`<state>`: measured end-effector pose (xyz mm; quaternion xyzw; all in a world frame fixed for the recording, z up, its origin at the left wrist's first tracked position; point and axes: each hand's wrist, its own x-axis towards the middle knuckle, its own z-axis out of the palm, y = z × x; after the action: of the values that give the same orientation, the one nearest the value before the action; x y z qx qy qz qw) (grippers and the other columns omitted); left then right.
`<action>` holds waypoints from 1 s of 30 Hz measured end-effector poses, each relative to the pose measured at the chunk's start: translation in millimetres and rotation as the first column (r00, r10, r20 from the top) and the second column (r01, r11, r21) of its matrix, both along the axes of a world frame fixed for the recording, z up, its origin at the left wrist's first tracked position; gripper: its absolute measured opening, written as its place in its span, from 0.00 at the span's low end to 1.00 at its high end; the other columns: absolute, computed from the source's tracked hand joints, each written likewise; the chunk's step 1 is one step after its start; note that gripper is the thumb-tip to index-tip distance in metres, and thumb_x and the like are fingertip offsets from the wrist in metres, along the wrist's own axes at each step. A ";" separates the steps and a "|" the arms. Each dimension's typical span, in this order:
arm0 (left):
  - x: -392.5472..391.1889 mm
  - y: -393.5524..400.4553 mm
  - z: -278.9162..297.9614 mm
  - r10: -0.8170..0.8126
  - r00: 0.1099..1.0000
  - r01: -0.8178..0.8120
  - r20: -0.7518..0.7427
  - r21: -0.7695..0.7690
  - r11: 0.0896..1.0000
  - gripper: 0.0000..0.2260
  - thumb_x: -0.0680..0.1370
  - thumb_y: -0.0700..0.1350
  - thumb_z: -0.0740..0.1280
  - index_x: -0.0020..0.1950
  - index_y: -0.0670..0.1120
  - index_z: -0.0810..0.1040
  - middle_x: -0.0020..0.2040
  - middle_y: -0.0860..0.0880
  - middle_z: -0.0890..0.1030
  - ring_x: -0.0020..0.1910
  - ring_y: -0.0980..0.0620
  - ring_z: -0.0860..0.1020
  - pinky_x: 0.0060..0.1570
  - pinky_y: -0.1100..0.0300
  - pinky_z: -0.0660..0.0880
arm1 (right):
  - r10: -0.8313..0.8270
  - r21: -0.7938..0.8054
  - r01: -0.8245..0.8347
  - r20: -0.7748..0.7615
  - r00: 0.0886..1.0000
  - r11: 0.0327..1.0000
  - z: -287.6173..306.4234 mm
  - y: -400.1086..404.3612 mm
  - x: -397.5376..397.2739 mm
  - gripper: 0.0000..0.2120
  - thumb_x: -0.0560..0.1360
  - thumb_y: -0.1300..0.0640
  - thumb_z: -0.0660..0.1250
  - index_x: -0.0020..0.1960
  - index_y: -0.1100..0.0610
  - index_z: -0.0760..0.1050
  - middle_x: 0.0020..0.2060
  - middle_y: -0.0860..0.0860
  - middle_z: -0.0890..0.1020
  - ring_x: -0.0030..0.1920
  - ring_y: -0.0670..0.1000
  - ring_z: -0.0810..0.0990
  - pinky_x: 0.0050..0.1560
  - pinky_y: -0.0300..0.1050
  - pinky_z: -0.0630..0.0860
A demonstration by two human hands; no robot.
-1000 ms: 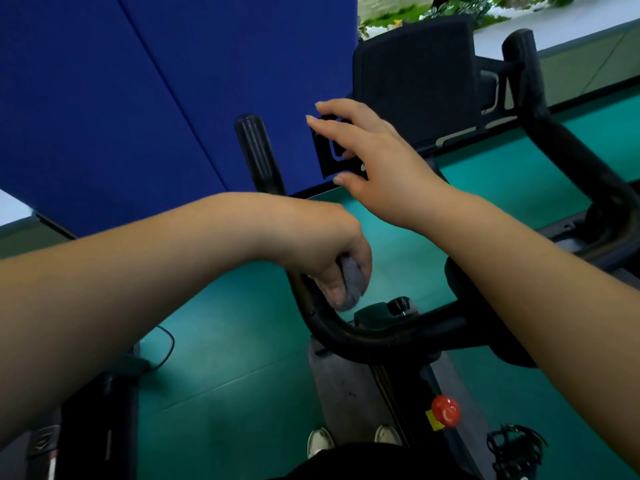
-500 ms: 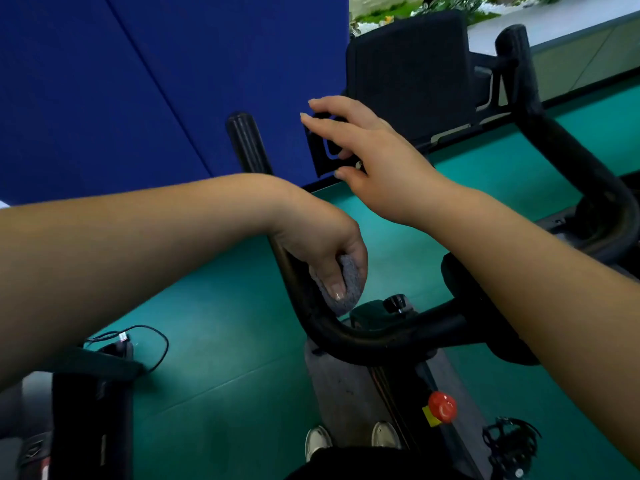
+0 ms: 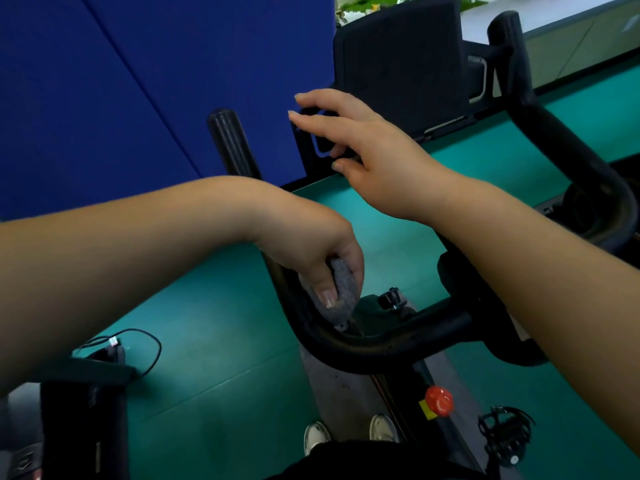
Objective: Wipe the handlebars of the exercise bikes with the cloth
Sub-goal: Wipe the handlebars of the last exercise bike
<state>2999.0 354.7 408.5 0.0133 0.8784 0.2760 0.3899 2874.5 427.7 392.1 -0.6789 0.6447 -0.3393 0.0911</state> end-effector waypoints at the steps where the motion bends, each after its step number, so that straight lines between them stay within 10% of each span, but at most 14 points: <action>1: 0.8 -2.7 6.1 0.001 1.000 -0.001 -0.013 -0.015 1.000 0.12 0.71 0.43 0.75 0.53 0.52 0.82 0.47 0.57 0.84 0.46 0.62 0.80 0.48 0.68 0.74 | -0.001 0.004 0.001 0.000 1.000 1.000 0.5 0.5 -0.1 0.34 0.73 0.75 0.58 0.73 0.49 0.65 0.73 0.43 0.61 0.60 0.39 0.65 0.56 0.29 0.67; 16: 56.5 -3.7 20.9 0.112 0.861 -0.159 -0.497 -0.054 0.986 0.23 0.64 0.51 0.76 0.57 0.62 0.76 0.48 0.59 0.84 0.50 0.61 0.81 0.51 0.55 0.78 | -0.022 0.051 0.023 -0.037 0.999 0.998 2.6 5.3 6.7 0.35 0.74 0.71 0.63 0.75 0.45 0.61 0.74 0.38 0.57 0.59 0.43 0.67 0.54 0.26 0.65; 22: 118.9 -9.9 -36.3 0.013 0.901 -0.109 -0.433 -0.197 0.974 0.17 0.54 0.62 0.80 0.38 0.57 0.85 0.43 0.54 0.85 0.55 0.52 0.81 0.53 0.57 0.79 | -0.017 0.082 0.024 -0.075 0.997 0.996 10.7 24.0 6.0 0.32 0.75 0.66 0.65 0.74 0.44 0.63 0.75 0.39 0.57 0.73 0.46 0.61 0.71 0.43 0.63; 27: 115.1 31.1 19.4 0.305 0.529 -0.532 -0.792 -0.029 0.846 0.17 0.66 0.37 0.78 0.52 0.52 0.84 0.51 0.59 0.83 0.52 0.64 0.79 0.54 0.64 0.76 | -0.070 0.063 0.071 -0.014 0.997 0.995 17.7 71.7 -8.6 0.21 0.75 0.64 0.67 0.64 0.46 0.75 0.64 0.42 0.76 0.65 0.41 0.72 0.69 0.38 0.64; 30: 110.5 55.7 -3.4 0.287 0.508 -0.551 -0.812 -0.050 0.833 0.18 0.65 0.37 0.78 0.52 0.49 0.85 0.52 0.57 0.83 0.55 0.63 0.76 0.57 0.75 0.69 | -0.154 0.213 0.142 0.041 0.987 0.967 12.6 101.9 -17.1 0.14 0.75 0.59 0.68 0.55 0.42 0.79 0.53 0.44 0.82 0.51 0.41 0.79 0.59 0.37 0.72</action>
<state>3109.5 410.4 405.2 -0.1446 0.9644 0.1913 -0.1113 2857.4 529.7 404.7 -0.6057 0.7227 -0.2948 0.1549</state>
